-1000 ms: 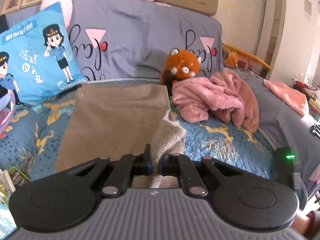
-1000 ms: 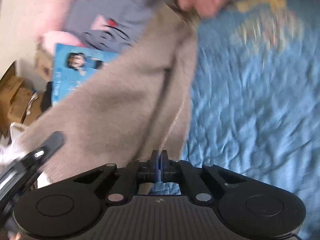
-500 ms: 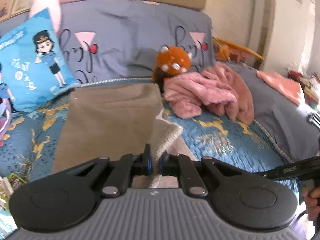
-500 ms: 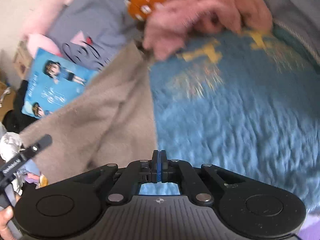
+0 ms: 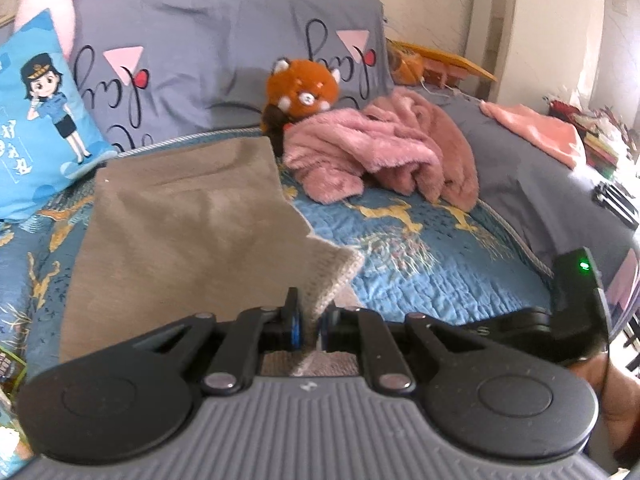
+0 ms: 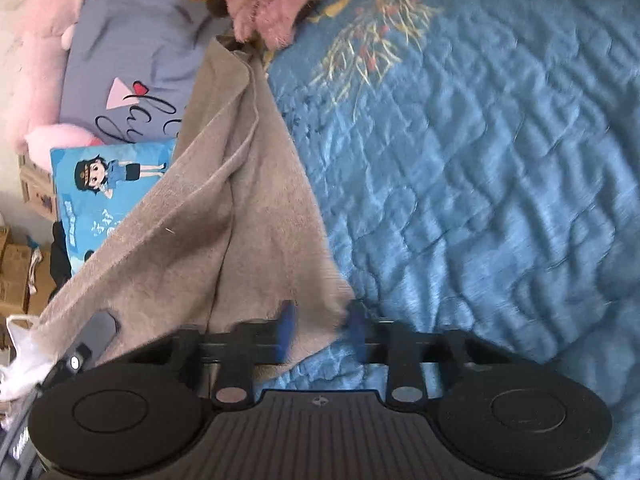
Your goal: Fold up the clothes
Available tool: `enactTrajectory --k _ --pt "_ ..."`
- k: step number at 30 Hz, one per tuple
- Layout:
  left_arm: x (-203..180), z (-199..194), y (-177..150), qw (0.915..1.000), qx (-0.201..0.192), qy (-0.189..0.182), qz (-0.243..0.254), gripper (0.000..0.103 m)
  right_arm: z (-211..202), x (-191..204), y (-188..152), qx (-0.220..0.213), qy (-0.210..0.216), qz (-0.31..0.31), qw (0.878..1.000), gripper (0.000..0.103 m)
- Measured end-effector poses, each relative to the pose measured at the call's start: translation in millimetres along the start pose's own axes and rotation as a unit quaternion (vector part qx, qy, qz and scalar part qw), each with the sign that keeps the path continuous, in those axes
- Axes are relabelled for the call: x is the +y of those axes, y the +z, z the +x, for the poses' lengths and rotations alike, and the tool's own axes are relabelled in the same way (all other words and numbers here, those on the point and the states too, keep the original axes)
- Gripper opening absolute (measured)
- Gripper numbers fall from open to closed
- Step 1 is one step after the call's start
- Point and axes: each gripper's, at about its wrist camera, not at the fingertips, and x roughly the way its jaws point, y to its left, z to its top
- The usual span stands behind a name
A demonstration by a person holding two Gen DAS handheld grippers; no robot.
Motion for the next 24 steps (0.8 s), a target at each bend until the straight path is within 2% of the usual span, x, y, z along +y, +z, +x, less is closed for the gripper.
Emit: enactTrajectory --k 6,11,17,18,19,22,24 --pt "-19.0 17.8 -9.6 0.9991 0.034 -0.016 0.021 0.010 -15.2 7.9 -10.9 -0.033 -0.011 -0.044 0.998 0.006" --pt "-38.0 32.5 -21.3 0.9965 0.061 -0.029 0.049 0.013 -36.8 7.7 -15.1 -0.038 0.005 -0.052 0.998 0.006" --pt "-51.4 35.3 -26.8 0.9951 0.061 -0.052 0.059 0.013 -49.8 13.0 -19.2 -0.035 0.024 -0.057 0.997 0.006" --pt "-52.9 34.8 -27.3 0.9949 0.059 -0.057 0.059 0.021 -50.7 12.8 -20.0 -0.034 0.029 -0.053 0.998 0.006" --pt "-54.5 34.3 -27.7 0.9946 0.057 -0.062 0.060 0.023 -51.9 11.7 -21.4 -0.032 0.032 -0.049 0.998 0.006" --pt "-63.6 31.6 -30.5 0.9918 0.055 -0.093 0.068 0.023 -54.0 7.4 -25.8 -0.026 0.033 -0.041 0.998 0.006" --pt "-74.8 33.7 -35.3 0.9896 0.061 -0.090 0.094 0.025 -52.7 1.5 -26.4 -0.025 0.021 -0.035 0.999 0.006"
